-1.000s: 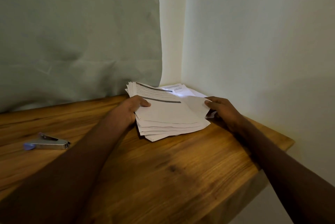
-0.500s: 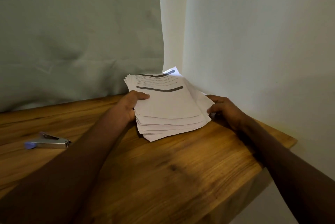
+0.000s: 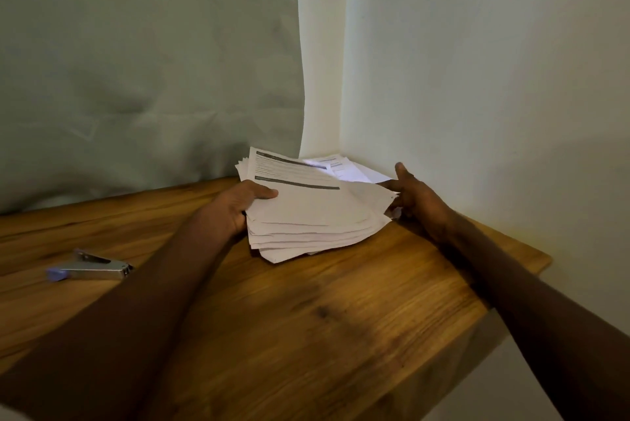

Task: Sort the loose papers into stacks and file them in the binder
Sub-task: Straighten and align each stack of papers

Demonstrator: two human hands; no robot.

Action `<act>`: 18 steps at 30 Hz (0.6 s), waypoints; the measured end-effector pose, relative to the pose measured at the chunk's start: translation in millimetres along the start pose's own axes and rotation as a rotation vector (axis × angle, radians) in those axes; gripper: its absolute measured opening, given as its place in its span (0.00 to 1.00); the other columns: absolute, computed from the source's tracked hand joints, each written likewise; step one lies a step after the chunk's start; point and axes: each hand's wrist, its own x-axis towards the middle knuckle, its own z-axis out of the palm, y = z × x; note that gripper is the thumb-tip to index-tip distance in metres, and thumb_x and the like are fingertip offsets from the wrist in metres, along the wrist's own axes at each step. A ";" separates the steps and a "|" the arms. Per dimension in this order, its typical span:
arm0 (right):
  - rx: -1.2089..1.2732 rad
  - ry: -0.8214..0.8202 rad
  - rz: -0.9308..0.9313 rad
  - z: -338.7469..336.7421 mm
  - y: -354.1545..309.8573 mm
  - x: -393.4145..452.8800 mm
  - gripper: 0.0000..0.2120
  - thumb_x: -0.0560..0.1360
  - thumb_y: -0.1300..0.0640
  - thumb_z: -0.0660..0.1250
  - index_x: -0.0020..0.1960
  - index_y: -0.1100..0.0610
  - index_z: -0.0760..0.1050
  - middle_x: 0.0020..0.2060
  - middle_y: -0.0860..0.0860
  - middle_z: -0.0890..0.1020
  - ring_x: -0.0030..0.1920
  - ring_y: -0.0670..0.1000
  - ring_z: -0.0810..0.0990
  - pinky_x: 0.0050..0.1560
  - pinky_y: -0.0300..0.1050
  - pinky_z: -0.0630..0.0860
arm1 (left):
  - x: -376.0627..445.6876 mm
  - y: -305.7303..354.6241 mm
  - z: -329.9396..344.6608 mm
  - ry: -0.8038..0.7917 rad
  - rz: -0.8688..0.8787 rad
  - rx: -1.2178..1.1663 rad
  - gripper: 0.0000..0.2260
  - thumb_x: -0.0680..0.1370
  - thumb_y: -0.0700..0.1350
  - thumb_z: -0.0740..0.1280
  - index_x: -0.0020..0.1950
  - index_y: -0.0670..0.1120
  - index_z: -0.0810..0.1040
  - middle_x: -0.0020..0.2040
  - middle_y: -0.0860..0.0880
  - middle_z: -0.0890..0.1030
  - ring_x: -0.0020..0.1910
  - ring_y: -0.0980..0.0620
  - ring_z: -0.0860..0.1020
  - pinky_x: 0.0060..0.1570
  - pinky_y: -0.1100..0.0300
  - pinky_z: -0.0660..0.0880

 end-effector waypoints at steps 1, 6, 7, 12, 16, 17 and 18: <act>-0.025 0.032 -0.005 0.5 -1.8 -1.8 0.32 0.77 0.29 0.57 0.65 0.52 0.80 0.44 0.58 0.85 0.34 0.48 0.80 0.39 0.39 0.75 | -1.1 -0.6 2.8 -0.006 0.004 0.013 0.15 0.77 0.30 0.69 0.63 0.39 0.79 0.57 0.38 0.83 0.49 0.41 0.83 0.34 0.53 0.83; -0.028 0.080 -0.067 9.0 -6.2 -10.2 0.20 0.79 0.41 0.68 0.64 0.53 0.79 0.51 0.54 0.86 0.48 0.57 0.87 0.47 0.51 0.84 | -3.8 -7.9 12.1 -0.074 0.087 -0.042 0.15 0.77 0.33 0.71 0.63 0.42 0.80 0.59 0.39 0.84 0.58 0.37 0.83 0.56 0.43 0.81; -0.050 0.047 -0.070 8.6 -6.3 -9.9 0.19 0.78 0.45 0.70 0.65 0.53 0.78 0.53 0.53 0.86 0.50 0.57 0.87 0.50 0.53 0.84 | -3.7 -9.7 12.8 -0.086 0.117 -0.050 0.16 0.77 0.33 0.71 0.63 0.43 0.80 0.59 0.39 0.84 0.58 0.37 0.82 0.58 0.42 0.80; -0.044 0.066 -0.105 3.8 -4.0 -8.2 0.20 0.76 0.58 0.74 0.67 0.52 0.77 0.56 0.53 0.85 0.55 0.58 0.85 0.59 0.61 0.81 | -4.9 -15.3 14.3 -0.155 0.243 -0.118 0.20 0.76 0.36 0.73 0.67 0.45 0.78 0.60 0.42 0.84 0.59 0.39 0.83 0.58 0.41 0.80; 0.111 -0.009 -0.121 7.0 -5.5 -10.5 0.19 0.77 0.59 0.71 0.67 0.55 0.75 0.57 0.57 0.83 0.58 0.63 0.82 0.58 0.62 0.82 | -7.7 -16.6 12.3 -0.171 0.290 -0.102 0.20 0.76 0.38 0.74 0.67 0.46 0.78 0.60 0.43 0.84 0.58 0.40 0.84 0.57 0.41 0.80; 0.145 -0.022 -0.111 8.2 -7.3 -12.3 0.19 0.76 0.54 0.71 0.66 0.56 0.76 0.56 0.57 0.84 0.57 0.62 0.83 0.56 0.59 0.83 | -7.7 -16.3 11.2 -0.163 0.283 -0.093 0.19 0.76 0.38 0.74 0.66 0.46 0.78 0.60 0.42 0.84 0.57 0.40 0.84 0.58 0.41 0.80; 0.166 -0.023 -0.083 9.9 -9.0 -14.4 0.20 0.77 0.47 0.68 0.64 0.56 0.77 0.54 0.56 0.85 0.55 0.61 0.84 0.55 0.57 0.83 | -7.3 -15.8 9.1 -0.150 0.269 -0.090 0.19 0.76 0.38 0.74 0.66 0.45 0.79 0.59 0.42 0.85 0.57 0.39 0.84 0.57 0.40 0.80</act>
